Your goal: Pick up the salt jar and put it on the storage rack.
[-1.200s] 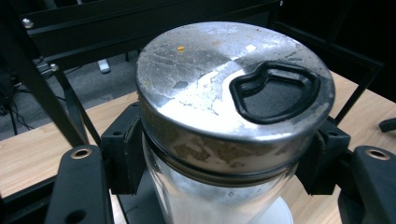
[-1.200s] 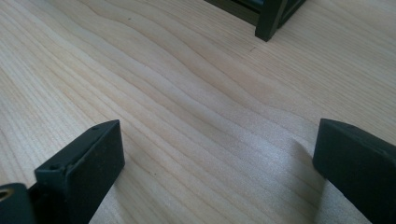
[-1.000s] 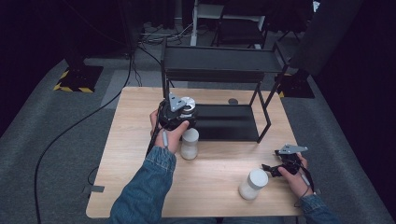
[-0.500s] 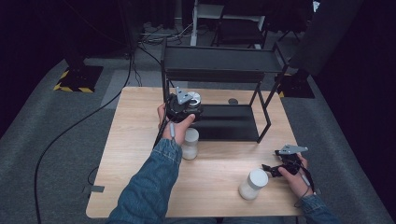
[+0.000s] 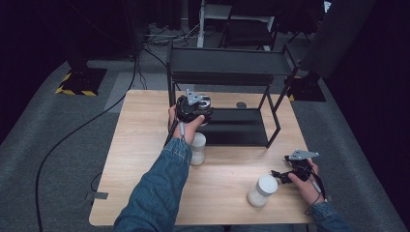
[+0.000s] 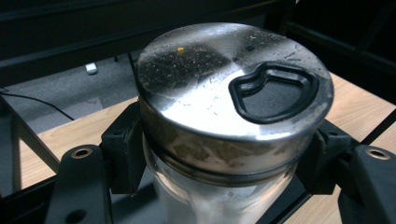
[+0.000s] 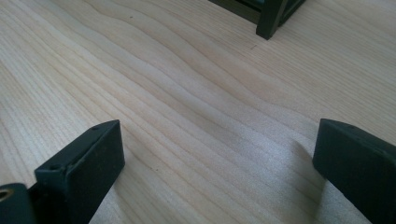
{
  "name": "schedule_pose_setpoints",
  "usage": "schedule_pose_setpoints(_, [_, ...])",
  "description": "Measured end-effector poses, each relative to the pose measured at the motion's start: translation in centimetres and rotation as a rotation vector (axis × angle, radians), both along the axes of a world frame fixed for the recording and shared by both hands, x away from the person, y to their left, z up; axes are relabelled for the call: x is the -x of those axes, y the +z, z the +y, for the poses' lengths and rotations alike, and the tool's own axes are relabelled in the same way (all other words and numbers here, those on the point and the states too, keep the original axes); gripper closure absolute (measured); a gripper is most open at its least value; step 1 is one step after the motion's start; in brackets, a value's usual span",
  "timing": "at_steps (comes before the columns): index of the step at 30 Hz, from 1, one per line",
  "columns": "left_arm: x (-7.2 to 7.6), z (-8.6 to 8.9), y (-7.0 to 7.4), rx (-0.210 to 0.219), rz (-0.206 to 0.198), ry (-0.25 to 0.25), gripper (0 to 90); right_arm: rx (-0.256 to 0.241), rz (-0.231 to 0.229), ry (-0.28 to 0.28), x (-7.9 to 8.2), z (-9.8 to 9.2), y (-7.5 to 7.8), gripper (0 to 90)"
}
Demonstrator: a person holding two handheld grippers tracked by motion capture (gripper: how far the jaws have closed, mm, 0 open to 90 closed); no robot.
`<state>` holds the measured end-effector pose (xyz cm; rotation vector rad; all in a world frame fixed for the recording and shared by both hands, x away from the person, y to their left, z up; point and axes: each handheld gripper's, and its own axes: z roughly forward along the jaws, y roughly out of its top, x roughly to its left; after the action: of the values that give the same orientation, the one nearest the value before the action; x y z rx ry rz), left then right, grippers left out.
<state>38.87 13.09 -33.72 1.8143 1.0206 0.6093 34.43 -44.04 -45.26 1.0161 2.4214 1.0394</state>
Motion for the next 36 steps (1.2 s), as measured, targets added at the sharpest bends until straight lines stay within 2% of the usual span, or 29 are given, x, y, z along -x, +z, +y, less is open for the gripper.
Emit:
schedule_pose_setpoints(11, [-2.2, 0.4, -1.3, 0.014, 0.056, -0.002, 30.3, 0.0, 0.0, 0.002, 0.0, 0.0, 0.0, 1.6])
schedule_pose_setpoints(16, [-3.0, 0.3, -1.5, -0.008, 0.08, 0.004, 30.3, 0.0, 0.0, 0.002, 0.0, -0.1, 0.0, 1.6])
schedule_pose_setpoints(26, [-4.3, 0.1, -2.4, -0.035, 0.096, 0.01, 30.3, -0.001, 0.002, 0.004, 0.1, -0.1, 0.0, 1.6])
schedule_pose_setpoints(31, [-4.7, 0.0, -2.8, -0.032, 0.103, 0.017, 30.3, -0.001, 0.002, 0.004, 0.1, -0.1, 0.0, 1.6])
schedule_pose_setpoints(36, [-5.4, 0.0, -3.3, -0.032, 0.115, 0.003, 30.3, -0.001, 0.001, 0.004, 0.1, -0.1, 0.0, 1.6])
